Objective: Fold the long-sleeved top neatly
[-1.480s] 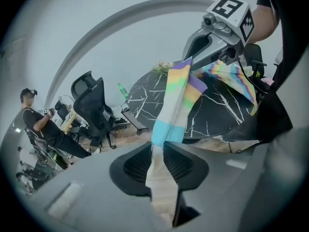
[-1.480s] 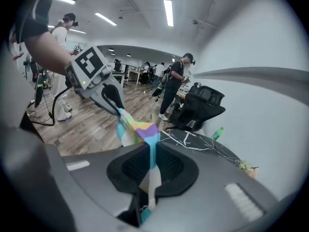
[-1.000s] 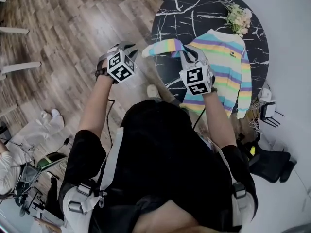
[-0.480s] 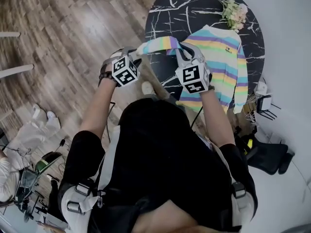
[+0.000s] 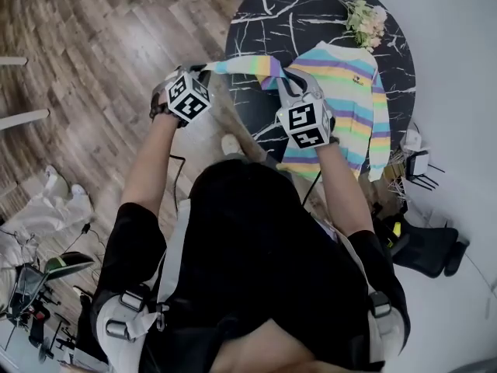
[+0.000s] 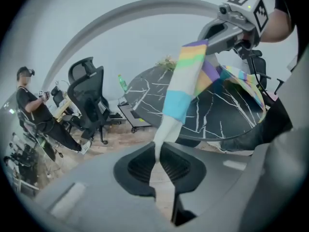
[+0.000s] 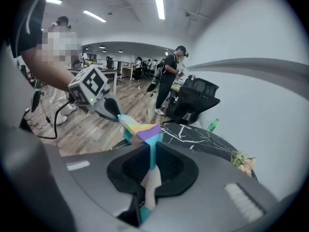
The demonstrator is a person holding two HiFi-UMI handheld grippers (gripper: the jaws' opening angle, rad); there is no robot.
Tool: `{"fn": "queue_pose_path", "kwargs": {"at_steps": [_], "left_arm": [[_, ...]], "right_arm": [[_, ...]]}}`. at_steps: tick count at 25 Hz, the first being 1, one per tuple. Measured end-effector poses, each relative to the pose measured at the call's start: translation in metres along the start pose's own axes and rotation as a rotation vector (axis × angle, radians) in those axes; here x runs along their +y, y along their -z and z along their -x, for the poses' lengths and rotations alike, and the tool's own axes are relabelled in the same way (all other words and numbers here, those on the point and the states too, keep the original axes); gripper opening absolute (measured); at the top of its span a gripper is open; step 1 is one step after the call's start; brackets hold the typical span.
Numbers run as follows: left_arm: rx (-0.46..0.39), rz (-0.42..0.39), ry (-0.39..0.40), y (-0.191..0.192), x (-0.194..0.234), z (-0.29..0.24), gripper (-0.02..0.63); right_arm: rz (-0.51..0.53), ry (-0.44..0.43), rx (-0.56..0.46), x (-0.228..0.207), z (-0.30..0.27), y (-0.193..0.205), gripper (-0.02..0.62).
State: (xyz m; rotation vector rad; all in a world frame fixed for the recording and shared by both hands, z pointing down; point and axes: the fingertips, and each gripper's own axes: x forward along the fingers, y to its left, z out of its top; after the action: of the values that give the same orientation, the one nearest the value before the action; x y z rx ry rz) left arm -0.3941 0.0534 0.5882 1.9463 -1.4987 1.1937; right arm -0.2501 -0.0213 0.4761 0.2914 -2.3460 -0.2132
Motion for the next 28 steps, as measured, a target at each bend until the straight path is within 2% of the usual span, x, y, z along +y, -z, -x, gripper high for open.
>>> {"fn": "queue_pose_path", "kwargs": {"at_steps": [8, 10, 13, 16, 20, 24, 28], "left_arm": [[-0.029, -0.078, -0.254, -0.039, 0.099, 0.075, 0.037], [-0.036, -0.087, -0.296, -0.041, 0.107, 0.097, 0.037], [-0.026, -0.122, -0.356, -0.035, 0.108, 0.124, 0.037], [-0.007, -0.134, -0.374, -0.018, 0.093, 0.13, 0.038], [0.07, -0.082, -0.402, 0.034, 0.067, 0.121, 0.038], [0.135, 0.039, -0.419, 0.088, 0.033, 0.113, 0.038], [0.175, 0.148, -0.392, 0.122, 0.004, 0.105, 0.04]], "right_arm": [[0.025, -0.018, -0.008, 0.021, -0.019, -0.008, 0.023], [0.033, -0.035, -0.02, 0.033, -0.026, -0.011, 0.029], [0.048, -0.091, -0.022, 0.053, -0.034, -0.009, 0.125], [0.098, -0.145, 0.023, 0.07, -0.038, 0.007, 0.155], [0.097, -0.232, 0.11, 0.091, -0.041, 0.038, 0.158], [0.089, -0.29, 0.173, 0.109, -0.043, 0.061, 0.158], [0.089, -0.321, 0.197, 0.12, -0.046, 0.07, 0.158]]}}
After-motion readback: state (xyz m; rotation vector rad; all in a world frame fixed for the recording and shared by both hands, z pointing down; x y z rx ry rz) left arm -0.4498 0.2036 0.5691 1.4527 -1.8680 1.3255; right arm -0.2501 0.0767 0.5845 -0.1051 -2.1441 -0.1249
